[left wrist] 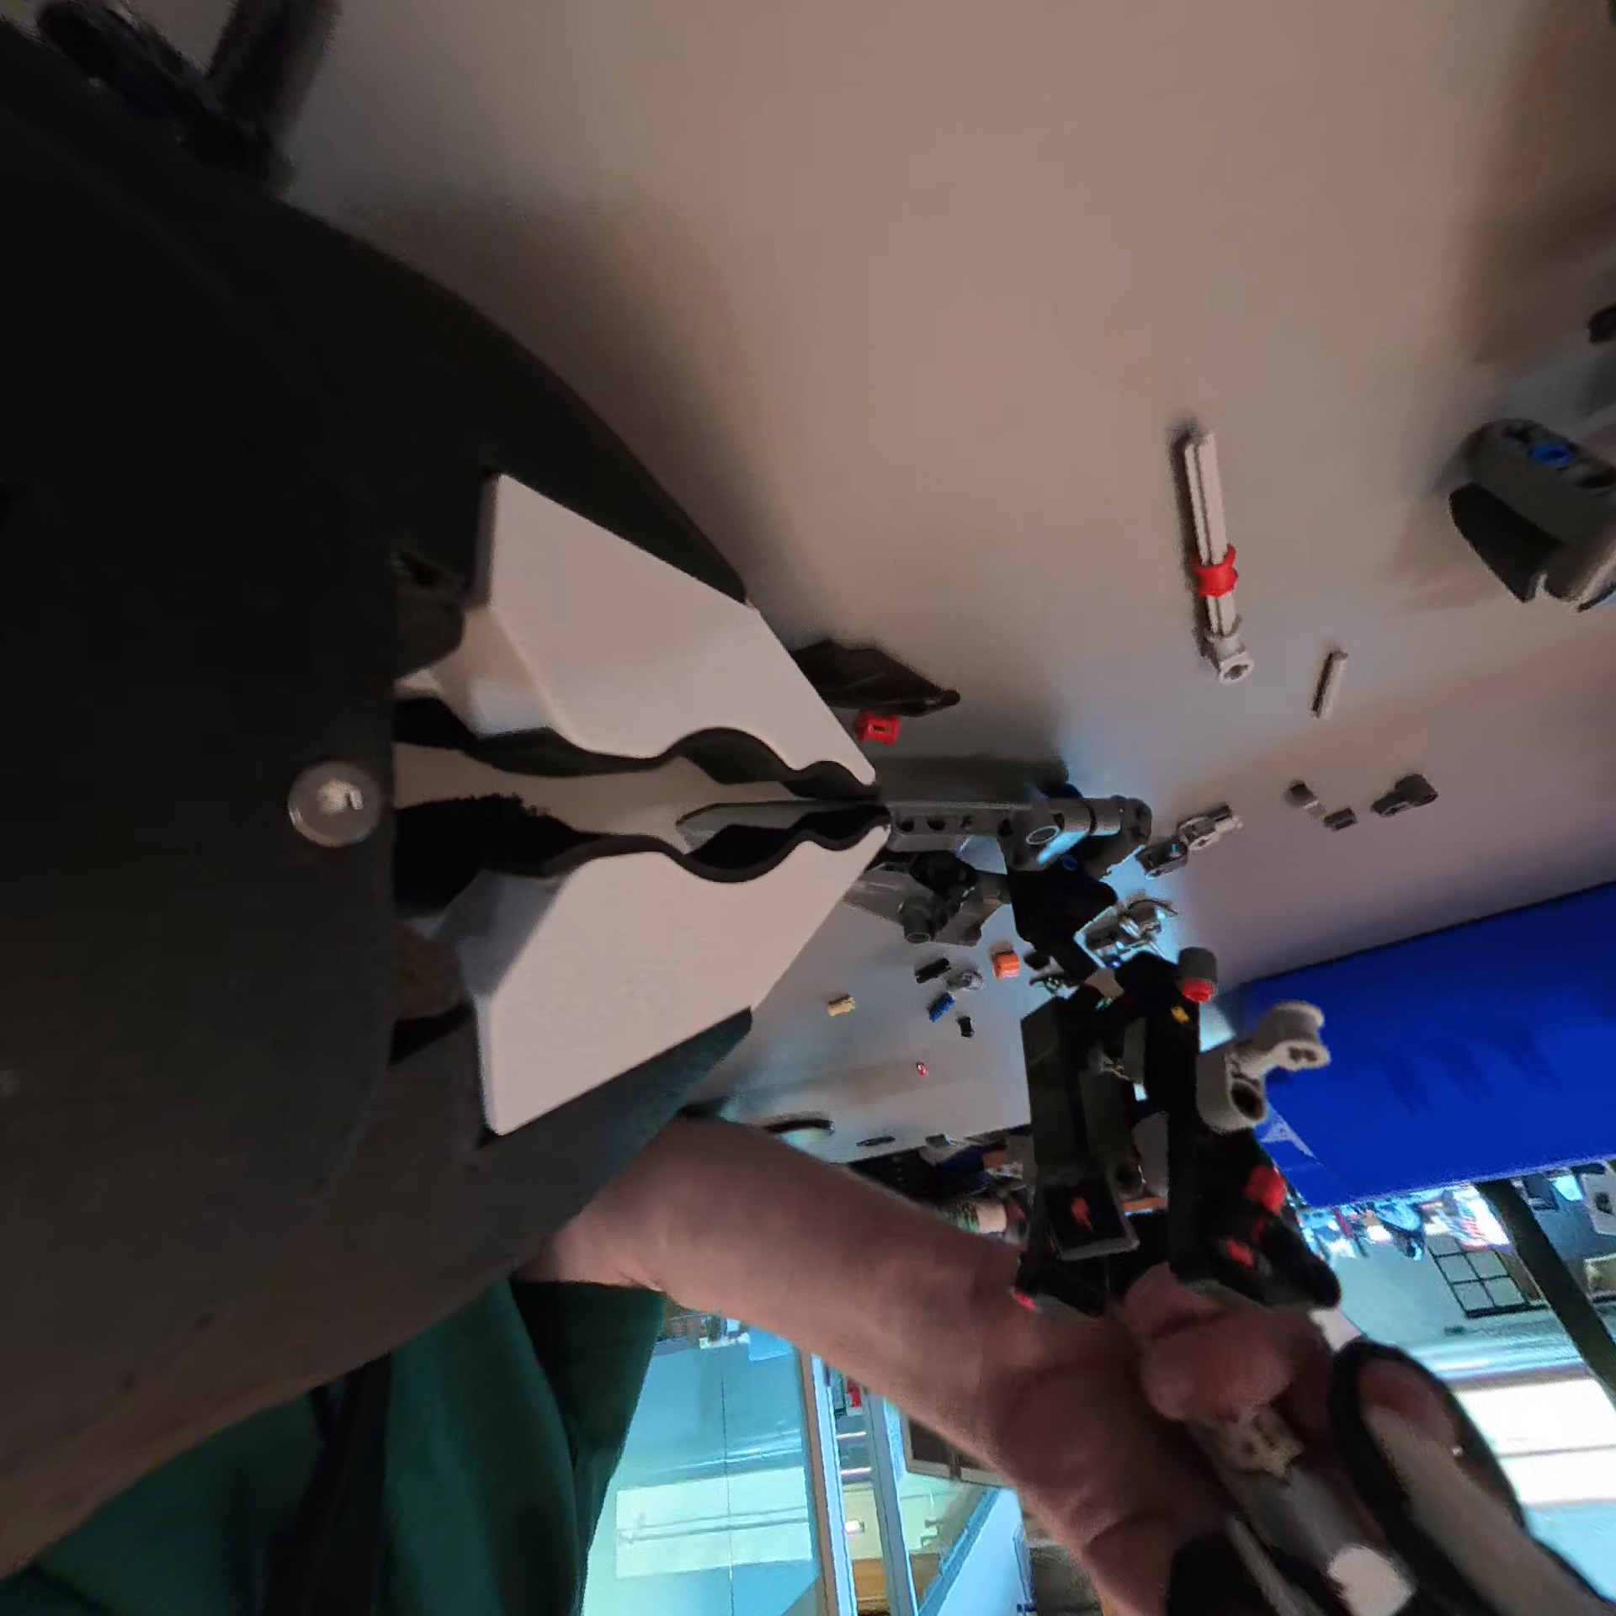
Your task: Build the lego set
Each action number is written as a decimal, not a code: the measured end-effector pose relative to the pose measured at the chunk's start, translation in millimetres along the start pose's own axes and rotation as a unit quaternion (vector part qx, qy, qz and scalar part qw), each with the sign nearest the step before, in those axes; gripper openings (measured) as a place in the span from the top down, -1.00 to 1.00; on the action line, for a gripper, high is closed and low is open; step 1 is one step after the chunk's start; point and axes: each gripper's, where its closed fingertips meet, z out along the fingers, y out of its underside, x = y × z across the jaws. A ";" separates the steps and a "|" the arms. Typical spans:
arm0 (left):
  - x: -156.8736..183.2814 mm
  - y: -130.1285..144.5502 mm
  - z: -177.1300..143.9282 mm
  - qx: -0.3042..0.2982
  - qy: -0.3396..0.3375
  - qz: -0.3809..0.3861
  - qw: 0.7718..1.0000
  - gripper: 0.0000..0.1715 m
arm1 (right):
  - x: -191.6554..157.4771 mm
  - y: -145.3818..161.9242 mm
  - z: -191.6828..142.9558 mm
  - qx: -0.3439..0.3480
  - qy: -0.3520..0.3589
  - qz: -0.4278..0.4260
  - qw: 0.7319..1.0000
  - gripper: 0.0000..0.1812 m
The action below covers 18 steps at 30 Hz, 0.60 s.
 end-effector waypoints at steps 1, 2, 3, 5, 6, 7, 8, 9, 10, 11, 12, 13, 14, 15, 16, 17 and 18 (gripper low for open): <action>-1.0 -1.0 -1.2 0.003 -0.003 0.003 1.000 1.00 | -8.9 2.9 -0.8 -0.013 0.001 -0.015 1.000 0.56; -1.2 -1.0 -1.8 0.004 -0.006 0.006 1.000 1.00 | -16.9 6.6 -1.0 -0.023 0.007 -0.035 0.999 0.51; -1.2 -0.8 -1.9 0.004 -0.007 0.006 1.000 1.00 | -24.6 12.5 0.2 -0.034 0.014 -0.056 0.998 0.45; -1.2 -0.9 -1.5 0.005 -0.007 0.005 1.000 1.00 | -35.9 30.8 5.4 -0.065 0.030 -0.089 0.993 0.38; -1.1 -1.0 -1.3 0.006 -0.006 0.004 1.000 1.00 | -39.7 41.4 9.7 -0.080 0.040 -0.105 0.990 0.37; -1.0 -1.1 -0.7 0.007 -0.006 0.003 1.000 1.00 | -40.6 51.3 14.0 -0.092 0.053 -0.123 0.987 0.39; -0.5 -1.2 -0.3 0.009 -0.006 0.004 1.000 1.00 | -39.4 63.2 18.5 -0.112 0.066 -0.136 0.982 0.38; 0.2 -1.1 0.3 0.010 -0.005 0.005 1.000 1.00 | -39.1 76.8 23.8 -0.138 0.068 -0.138 0.979 0.36; 1.1 -0.4 1.1 0.010 -0.004 0.006 1.000 1.00 | -38.3 87.4 29.4 -0.155 0.070 -0.135 0.976 0.33; 2.1 0.3 1.8 0.011 -0.004 0.007 1.000 1.00 | -37.0 94.9 34.3 -0.166 0.073 -0.137 0.974 0.34; 3.1 1.4 2.3 0.011 -0.002 0.009 1.000 1.00 | -34.2 101.2 38.0 -0.176 0.082 -0.145 0.970 0.38; 4.3 3.0 2.5 0.010 0.001 0.009 1.000 1.00 | -27.4 106.7 39.9 -0.189 0.103 -0.155 0.964 0.43; 5.1 4.2 2.7 0.010 0.001 0.010 1.000 1.00 | -21.6 112.7 41.1 -0.204 0.118 -0.166 0.957 0.50; 5.6 4.9 2.7 0.010 0.000 0.013 1.000 1.00 | -19.2 118.3 42.4 -0.218 0.122 -0.175 0.952 0.61; 6.1 5.7 2.8 0.010 -0.001 0.015 1.000 1.00 | -15.9 120.4 43.1 -0.223 0.131 -0.178 0.950 0.67; 6.5 6.2 3.0 0.011 -0.002 0.017 1.000 1.00 | -13.5 120.1 43.1 -0.223 0.137 -0.176 0.949 0.72; 7.3 7.2 3.2 0.010 -0.002 0.021 1.000 1.00 | -11.7 118.5 42.7 -0.219 0.140 -0.171 0.950 0.75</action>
